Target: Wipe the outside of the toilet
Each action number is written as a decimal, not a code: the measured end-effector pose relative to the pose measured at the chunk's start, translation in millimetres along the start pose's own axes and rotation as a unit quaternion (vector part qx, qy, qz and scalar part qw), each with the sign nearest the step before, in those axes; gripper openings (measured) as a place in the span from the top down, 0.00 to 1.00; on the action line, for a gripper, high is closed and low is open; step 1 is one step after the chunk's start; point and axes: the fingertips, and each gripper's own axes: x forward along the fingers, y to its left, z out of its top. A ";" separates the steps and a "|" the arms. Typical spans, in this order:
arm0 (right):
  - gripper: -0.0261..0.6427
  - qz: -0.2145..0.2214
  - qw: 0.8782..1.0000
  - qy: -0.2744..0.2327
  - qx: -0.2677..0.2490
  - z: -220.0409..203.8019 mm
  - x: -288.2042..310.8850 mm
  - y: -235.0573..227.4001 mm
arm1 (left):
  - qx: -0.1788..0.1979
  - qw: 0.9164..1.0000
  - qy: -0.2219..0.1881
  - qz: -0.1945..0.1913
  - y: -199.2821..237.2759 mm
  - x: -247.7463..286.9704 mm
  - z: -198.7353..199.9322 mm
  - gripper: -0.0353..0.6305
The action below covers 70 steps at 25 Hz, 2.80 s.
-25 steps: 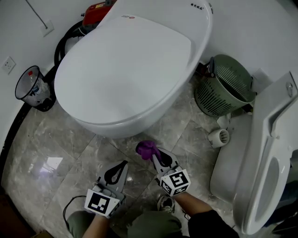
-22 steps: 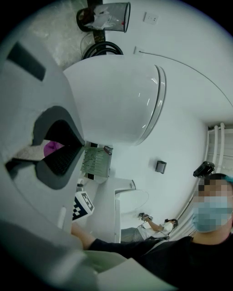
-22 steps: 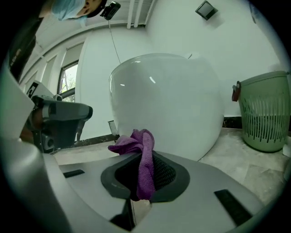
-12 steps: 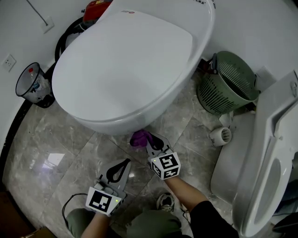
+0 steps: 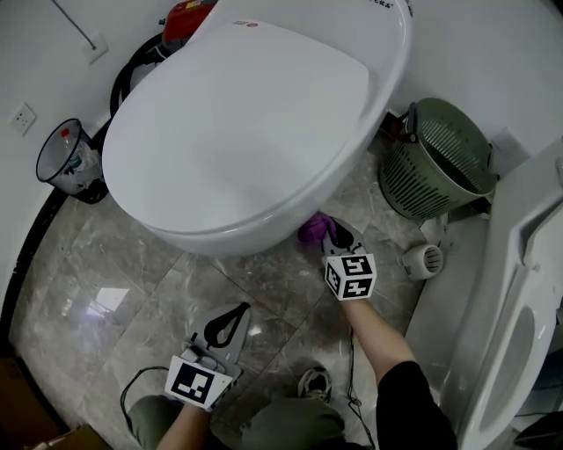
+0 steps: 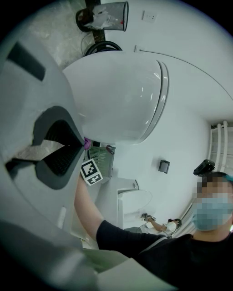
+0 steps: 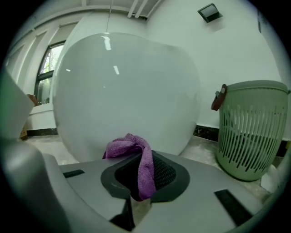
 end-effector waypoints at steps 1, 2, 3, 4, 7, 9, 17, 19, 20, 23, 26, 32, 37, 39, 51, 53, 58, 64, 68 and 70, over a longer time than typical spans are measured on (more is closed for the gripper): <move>0.90 -0.017 1.000 0.004 0.002 1.9 6.1 -16.8 | 0.002 1.000 0.002 0.000 -0.4 0.2 -0.4 0.94; 0.90 -0.033 0.999 0.008 0.006 4.3 12.3 -33.1 | 0.005 1.000 0.004 0.000 -0.8 0.4 -1.0 0.94; 0.90 -0.048 0.999 0.014 0.010 6.8 18.3 -48.3 | 0.006 1.000 0.006 0.001 -1.1 0.4 -2.0 0.94; 0.90 -0.062 0.998 0.020 0.015 9.2 23.7 -62.1 | 0.007 1.000 0.007 0.001 -1.3 0.5 -3.1 0.94; 0.90 -0.105 0.993 0.036 0.036 13.6 36.4 -96.8 | 0.007 1.000 0.011 0.002 -2.7 0.6 -4.7 0.94; 0.90 -0.132 0.989 0.043 0.049 17.5 42.6 -117.2 | 0.009 1.000 0.013 0.002 -4.0 1.7 -4.3 0.94; 0.90 -0.163 0.985 0.029 0.051 43.0 34.1 -146.4 | 0.011 1.000 0.012 0.004 -0.4 -5.5 -0.3 0.94; 0.90 -0.151 0.987 0.020 0.054 40.0 23.3 -136.8 | 0.014 1.000 0.006 0.000 -0.8 -7.1 3.5 0.94; 0.90 -0.144 0.988 0.014 0.057 37.4 16.0 -130.1 | 0.014 1.000 0.004 -0.001 -0.5 -8.7 4.7 0.94; 0.90 -0.119 0.991 -0.003 0.054 32.1 -12.5 -100.9 | 0.011 1.000 -0.004 0.000 5.8 -14.4 9.2 0.94; 0.90 -0.092 0.993 -0.025 0.064 28.4 -46.9 -56.2 | 0.008 1.000 -0.020 0.002 16.9 -22.0 17.4 0.94; 0.90 -0.052 0.983 -0.078 0.158 29.7 -122.3 46.4 | 0.028 0.999 -0.035 -0.007 30.1 -53.0 39.0 0.94; 0.90 -0.008 0.986 -0.062 0.157 42.7 -159.1 115.6 | 0.030 0.999 -0.009 0.003 47.0 -93.5 42.4 0.94; 0.90 0.014 0.990 -0.055 0.126 58.5 -165.0 135.3 | 0.045 0.999 -0.022 0.018 54.8 -105.9 53.1 0.94; 0.90 0.076 0.992 -0.041 0.093 167.9 -199.6 238.2 | 0.002 0.997 -0.067 0.036 61.5 -146.3 87.4 0.94; 0.90 0.063 0.992 -0.028 0.108 180.5 -212.5 248.4 | -0.011 0.998 -0.049 0.039 57.7 -154.2 87.6 0.94; 0.90 0.081 0.991 0.001 0.102 233.4 -246.4 281.6 | -0.014 0.999 -0.010 0.038 47.7 -193.6 131.4 0.94; 0.90 0.096 0.989 0.024 0.107 326.0 -289.1 288.9 | -0.005 0.998 0.028 0.054 45.5 -248.1 215.9 0.94; 0.90 0.094 0.991 0.015 0.097 401.9 -309.3 278.6 | -0.026 0.995 0.050 0.079 42.8 -280.4 282.8 0.94; 0.90 0.095 0.992 0.004 0.086 440.7 -318.0 275.3 | -0.030 0.995 0.045 0.088 39.6 -292.9 321.7 0.94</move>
